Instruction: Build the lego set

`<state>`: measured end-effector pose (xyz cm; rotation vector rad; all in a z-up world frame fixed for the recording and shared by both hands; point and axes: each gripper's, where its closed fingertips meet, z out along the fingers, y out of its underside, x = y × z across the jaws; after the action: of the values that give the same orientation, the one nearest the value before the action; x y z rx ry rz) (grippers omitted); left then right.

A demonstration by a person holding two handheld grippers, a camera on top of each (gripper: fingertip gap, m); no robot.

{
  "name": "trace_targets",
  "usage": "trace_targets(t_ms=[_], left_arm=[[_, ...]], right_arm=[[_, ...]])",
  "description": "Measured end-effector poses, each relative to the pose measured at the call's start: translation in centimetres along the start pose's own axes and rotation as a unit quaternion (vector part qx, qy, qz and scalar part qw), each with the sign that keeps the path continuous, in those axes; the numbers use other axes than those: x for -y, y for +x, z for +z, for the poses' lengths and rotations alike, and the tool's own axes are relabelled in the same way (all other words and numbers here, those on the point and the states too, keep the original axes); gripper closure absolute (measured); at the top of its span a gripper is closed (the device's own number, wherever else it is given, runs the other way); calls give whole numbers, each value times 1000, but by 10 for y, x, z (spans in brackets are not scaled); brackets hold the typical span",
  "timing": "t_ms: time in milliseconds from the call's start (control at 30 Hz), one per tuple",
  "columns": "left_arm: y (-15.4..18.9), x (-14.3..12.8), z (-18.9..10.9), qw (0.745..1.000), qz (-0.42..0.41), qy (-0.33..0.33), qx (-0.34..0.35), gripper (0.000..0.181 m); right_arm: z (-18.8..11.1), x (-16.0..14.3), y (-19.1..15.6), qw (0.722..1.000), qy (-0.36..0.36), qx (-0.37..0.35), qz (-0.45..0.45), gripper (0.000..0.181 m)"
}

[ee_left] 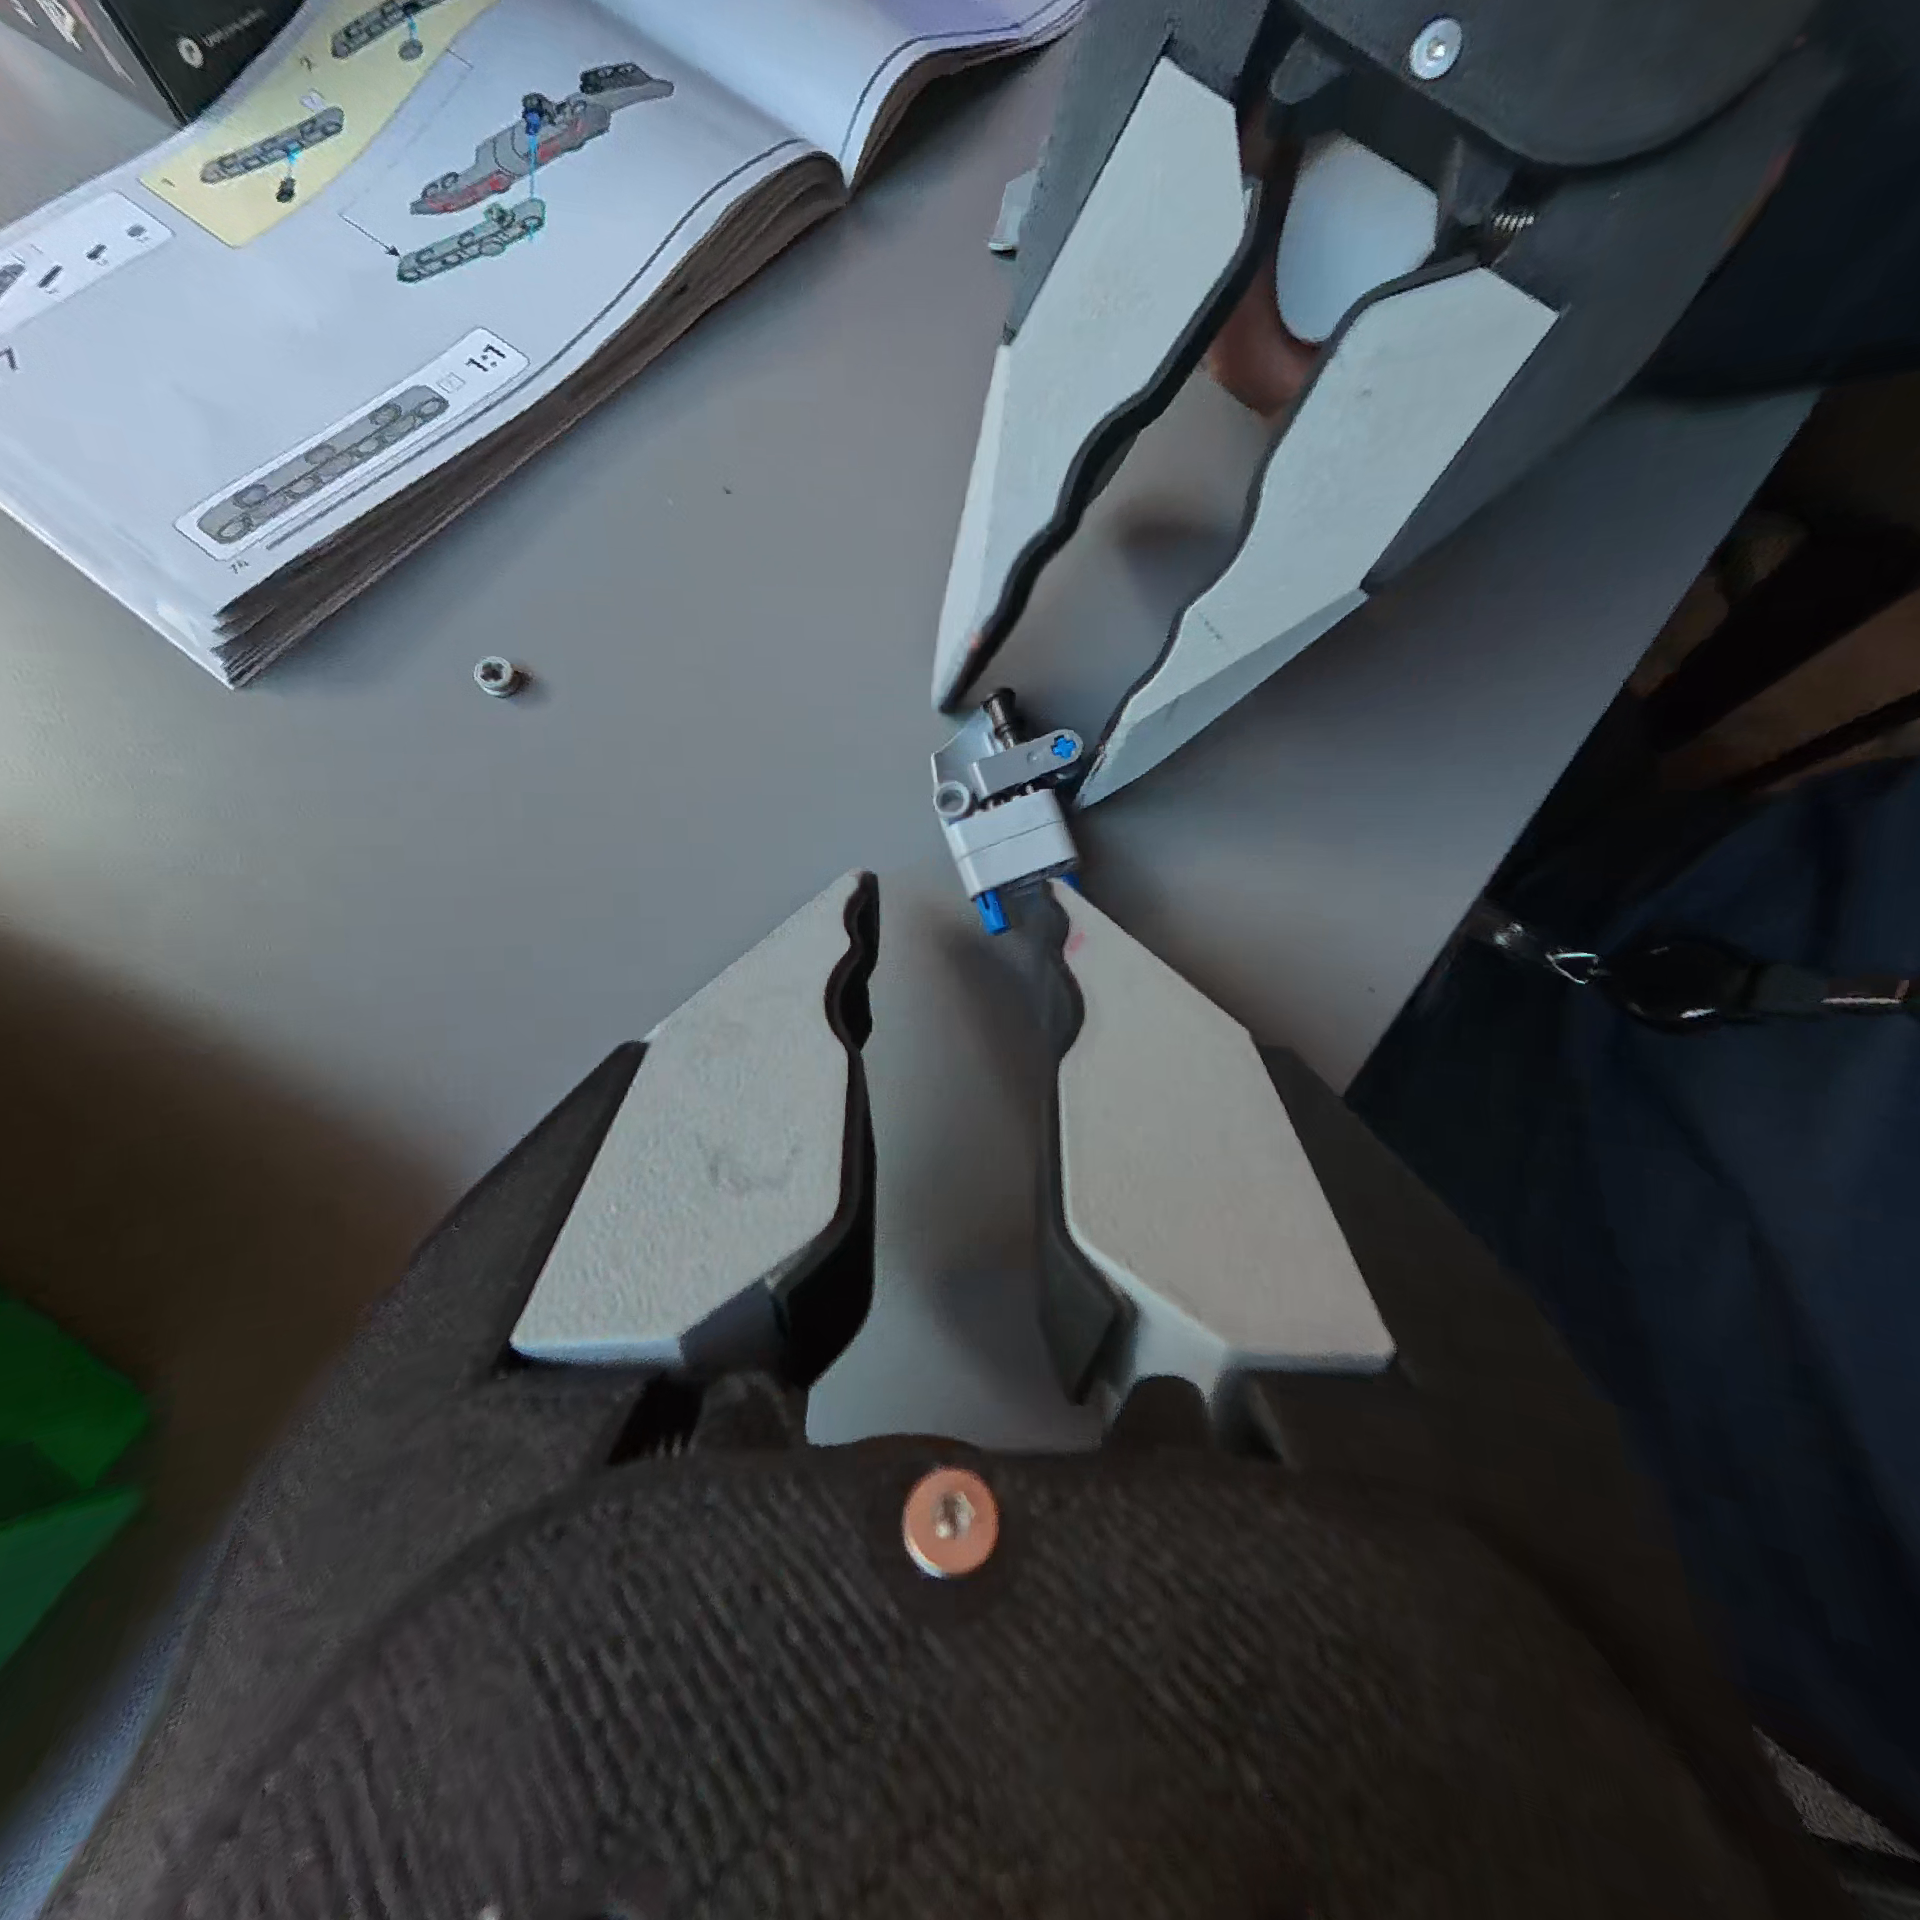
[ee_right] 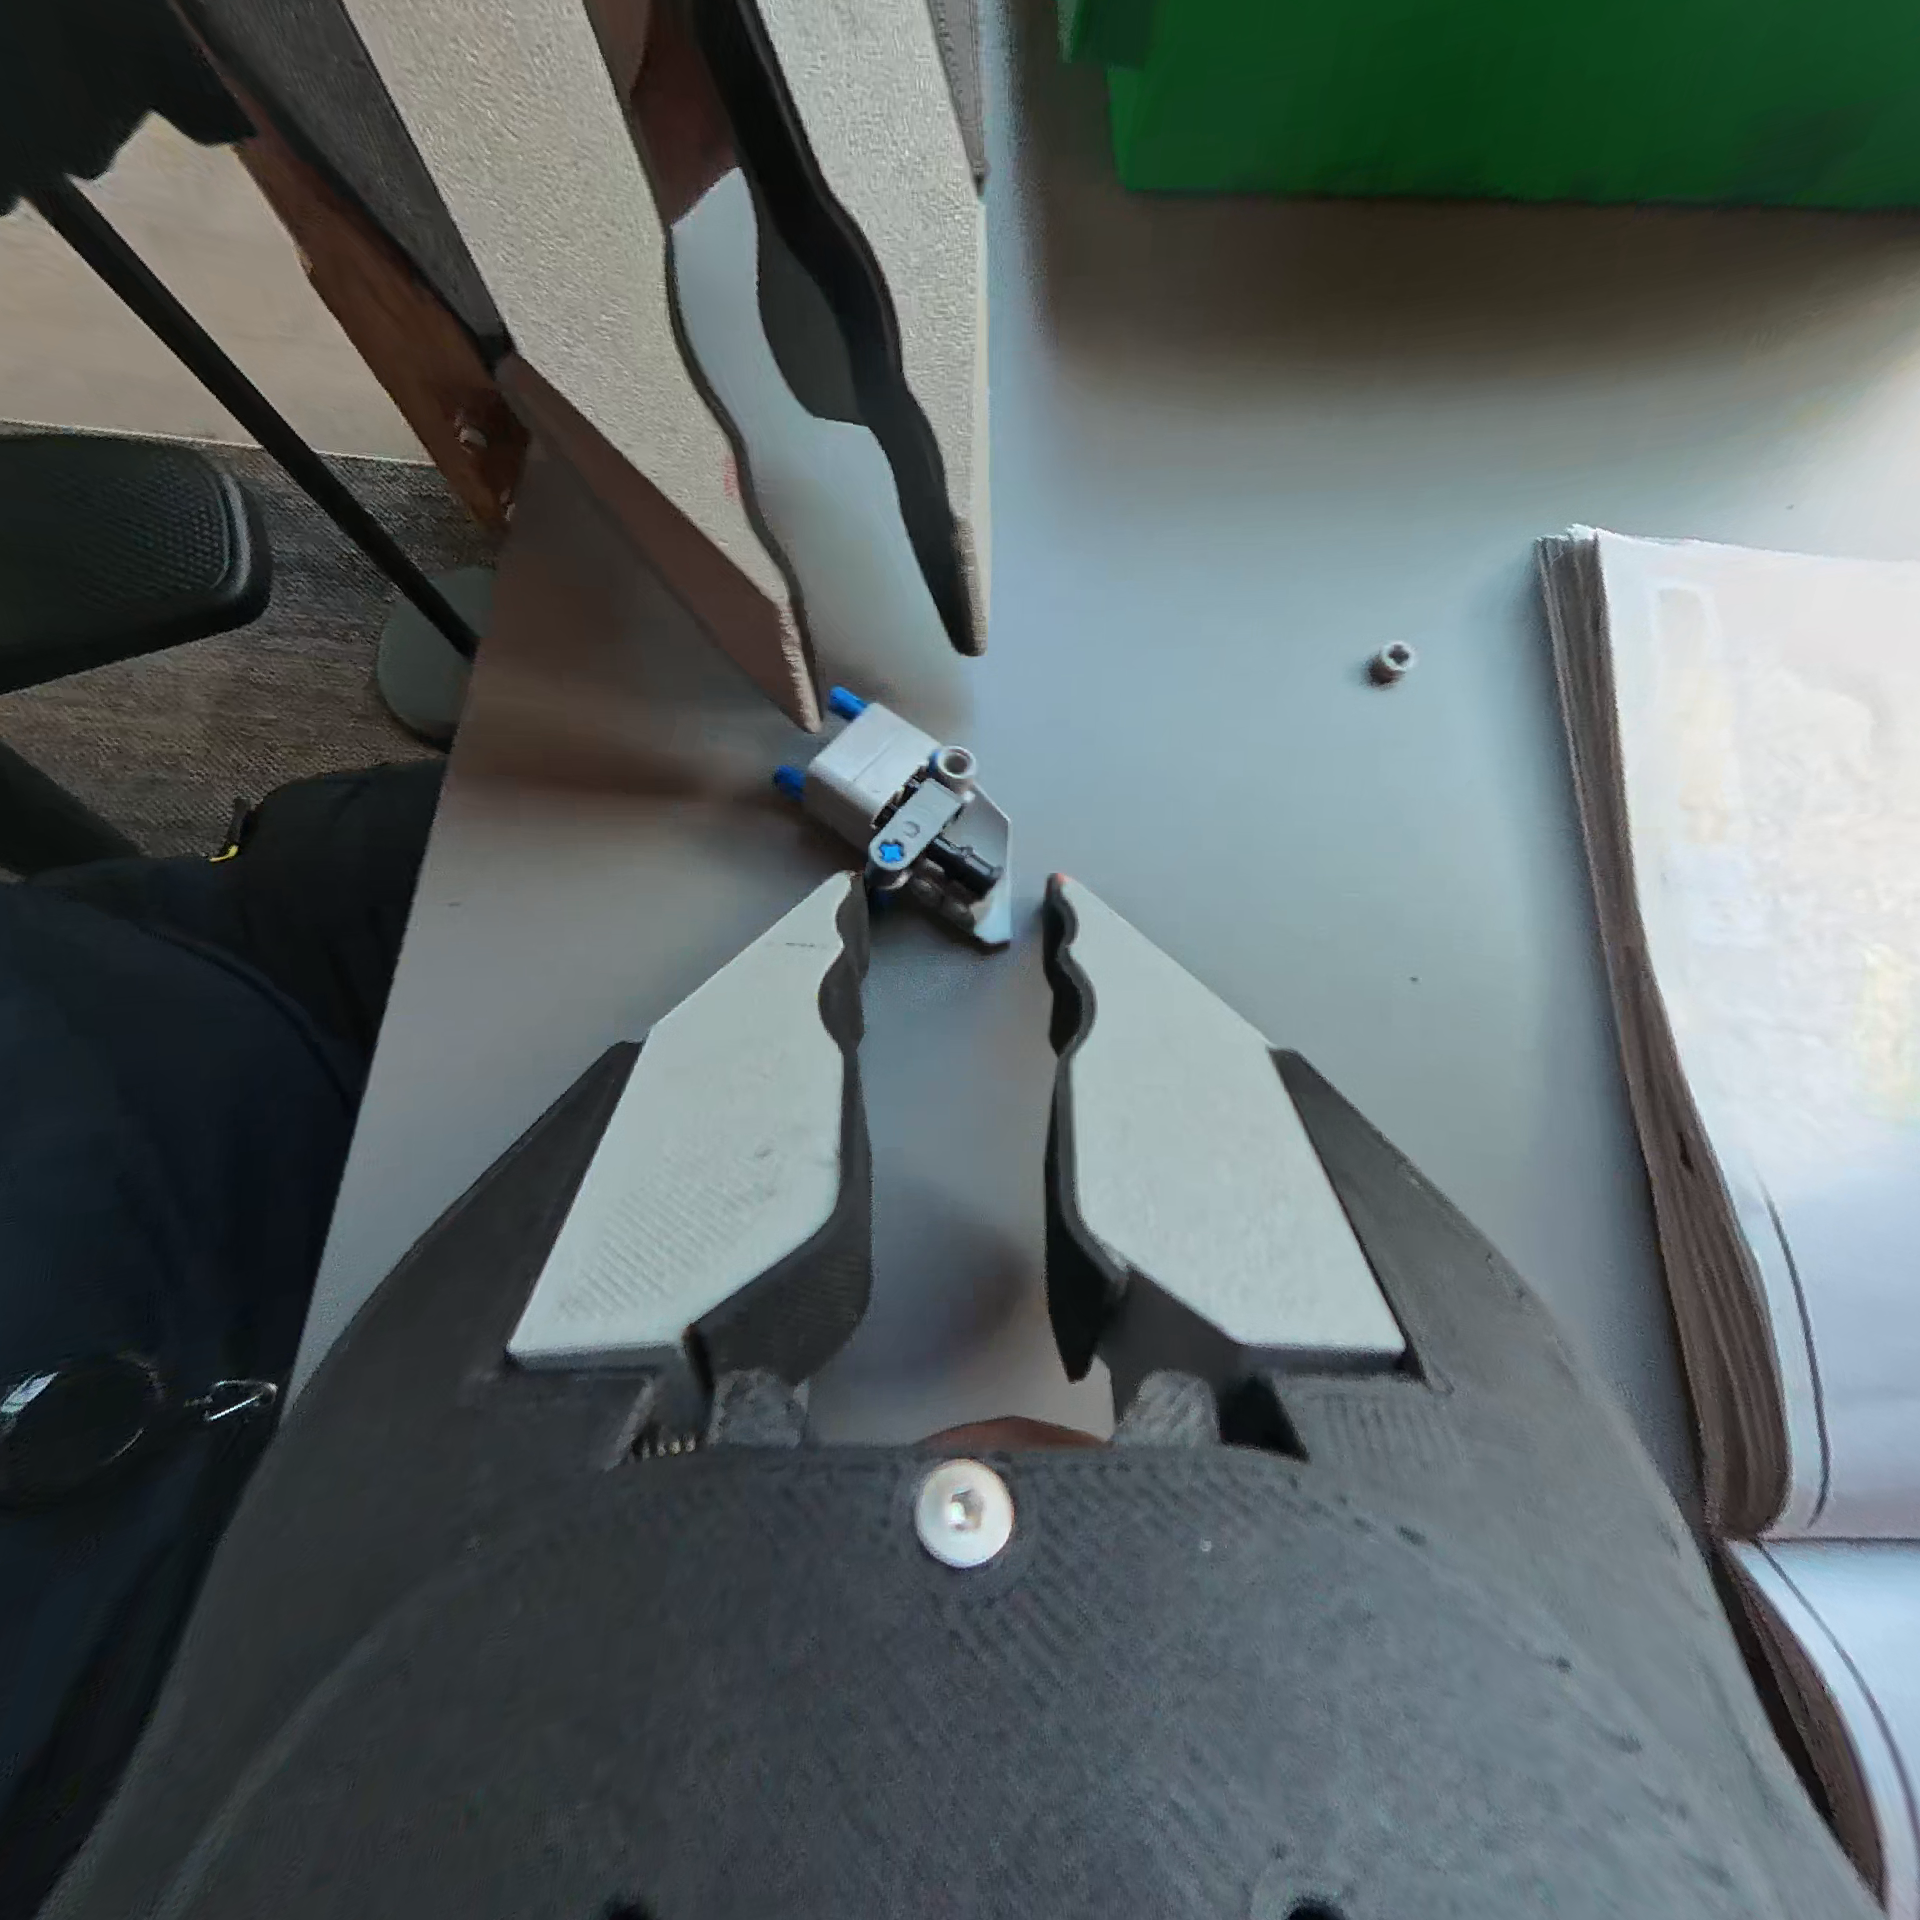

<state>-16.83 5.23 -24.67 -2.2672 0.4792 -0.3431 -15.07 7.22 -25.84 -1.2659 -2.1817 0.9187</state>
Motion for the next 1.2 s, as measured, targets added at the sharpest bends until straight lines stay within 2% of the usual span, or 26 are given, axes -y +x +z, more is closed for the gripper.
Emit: trace_targets(t_ms=[167,333,467,600,733,767,800,867,900,967,1067,1133,1200], left_arm=[[2,-4,10,999,1,-14,-31,158],[8,2,10,1000,-1,3,-29,163],[15,1,12,1000,-9,6,-25,171],[21,-2,13,1000,8,2,-17,173],[16,3,7,999,39,9,-20,161],[13,6,5,999,47,12,-20,152],[14,9,5,998,55,14,-29,144],[15,11,10,997,59,3,-46,137],[19,10,14,996,64,-5,-58,147],[20,1,21,995,74,-32,-61,151],[18,1,18,996,66,-25,-56,151],[17,3,16,997,43,-16,-54,145],[16,5,12,998,24,-7,-51,144]], right_arm=[[-9,-6,2,1000,2,4,18,144],[-8,3,-2,1000,14,5,13,127],[-1,1,-2,998,4,16,56,134],[-2,3,-6,999,11,23,25,138],[-2,1,-7,999,8,29,9,138],[-3,1,-8,999,9,30,7,159],[-3,2,-8,999,13,30,0,160],[-4,4,-9,999,16,25,-16,160],[-3,3,-8,1000,14,23,-16,160],[-2,-1,-7,1000,3,24,-3,157],[-4,-4,-2,1000,1,17,3,156],[-4,-5,2,1000,-1,9,6,155],[-6,-5,4,1000,1,2,10,147]])
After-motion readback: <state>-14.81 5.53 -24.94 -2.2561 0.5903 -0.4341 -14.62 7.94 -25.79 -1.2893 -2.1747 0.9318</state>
